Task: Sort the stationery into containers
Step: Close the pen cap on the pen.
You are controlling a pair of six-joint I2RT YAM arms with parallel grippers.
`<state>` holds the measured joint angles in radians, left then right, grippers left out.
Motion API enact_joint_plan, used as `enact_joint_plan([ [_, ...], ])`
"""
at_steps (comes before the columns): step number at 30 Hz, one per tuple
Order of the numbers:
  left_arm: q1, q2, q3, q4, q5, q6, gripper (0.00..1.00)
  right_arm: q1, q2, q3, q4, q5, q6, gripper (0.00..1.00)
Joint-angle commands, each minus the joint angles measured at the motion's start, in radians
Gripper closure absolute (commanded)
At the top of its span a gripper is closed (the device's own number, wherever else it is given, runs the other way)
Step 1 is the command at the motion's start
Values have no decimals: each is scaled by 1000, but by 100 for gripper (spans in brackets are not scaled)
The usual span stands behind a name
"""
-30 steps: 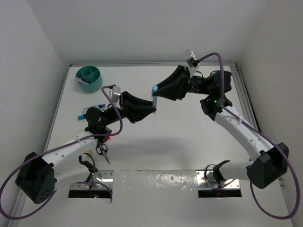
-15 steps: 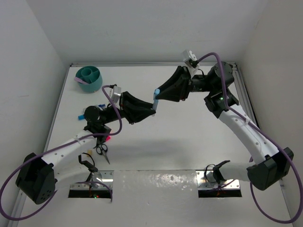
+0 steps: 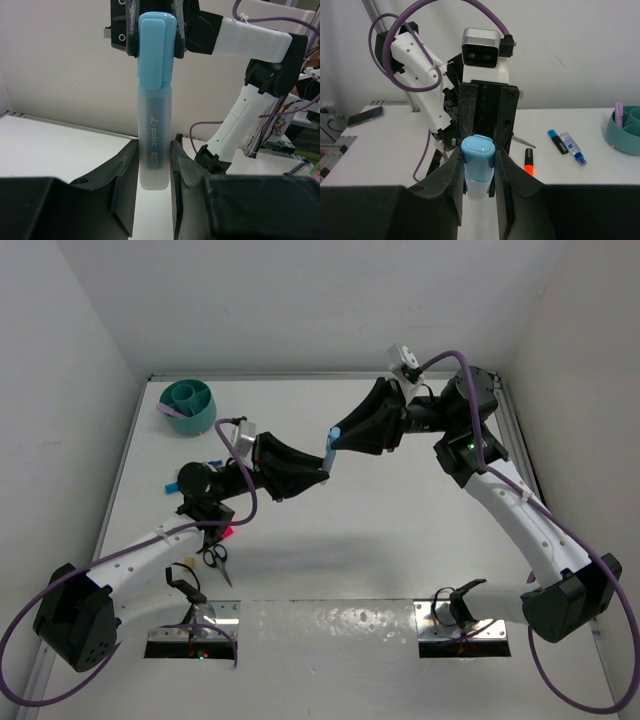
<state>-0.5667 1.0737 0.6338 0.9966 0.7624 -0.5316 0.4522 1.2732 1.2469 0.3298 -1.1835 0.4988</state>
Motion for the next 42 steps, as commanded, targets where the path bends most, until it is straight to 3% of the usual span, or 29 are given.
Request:
enact_joint_plan([
  [1,21,-46,69,154,-89,12,100,-1,29,-15,-100,-70,-32,74],
  [9,21,-38,63,154,-95,21,100,5,14,-29,-146,-5,-77,35],
  [14,21,-43,57,152,-100,22,100,5,8,-21,-149,12,-83,26],
  [19,21,-55,43,139,-109,35,100,8,-47,25,-366,154,-222,18],
  [22,21,-55,33,132,-121,35,100,25,-73,46,-359,240,-212,18],
  [35,16,-54,35,114,-117,39,100,124,-74,52,-155,326,-131,15],
  [39,13,-54,32,114,-112,45,100,141,-52,59,-108,338,-111,18],
  [42,11,-57,30,109,-115,48,100,148,-44,59,-78,338,-89,27],
])
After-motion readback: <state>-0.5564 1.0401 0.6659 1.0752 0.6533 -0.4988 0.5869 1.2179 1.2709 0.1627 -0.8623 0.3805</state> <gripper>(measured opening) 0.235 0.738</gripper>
